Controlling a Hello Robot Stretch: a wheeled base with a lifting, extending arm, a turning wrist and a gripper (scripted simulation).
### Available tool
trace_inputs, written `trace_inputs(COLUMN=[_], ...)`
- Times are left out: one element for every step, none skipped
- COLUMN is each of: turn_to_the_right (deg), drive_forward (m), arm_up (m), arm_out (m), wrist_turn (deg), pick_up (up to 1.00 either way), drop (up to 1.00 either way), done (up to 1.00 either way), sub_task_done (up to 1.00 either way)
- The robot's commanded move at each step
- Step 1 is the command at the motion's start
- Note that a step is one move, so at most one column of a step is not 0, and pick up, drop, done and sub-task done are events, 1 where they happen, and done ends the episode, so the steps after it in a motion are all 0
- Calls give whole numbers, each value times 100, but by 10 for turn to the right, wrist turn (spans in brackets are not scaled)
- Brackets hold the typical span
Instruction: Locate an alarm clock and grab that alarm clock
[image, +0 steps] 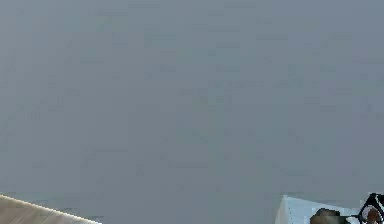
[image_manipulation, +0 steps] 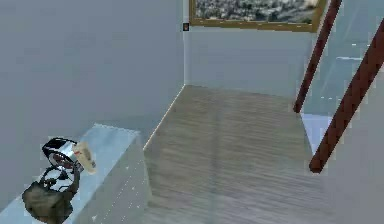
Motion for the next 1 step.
trace_inputs(turn_to_the_right=[-330], drive_forward=[0], arm_up=[0], arm_out=[0], wrist_turn=[0], pick_up=[0], drop=[0], done=[0], sub_task_done=[0])
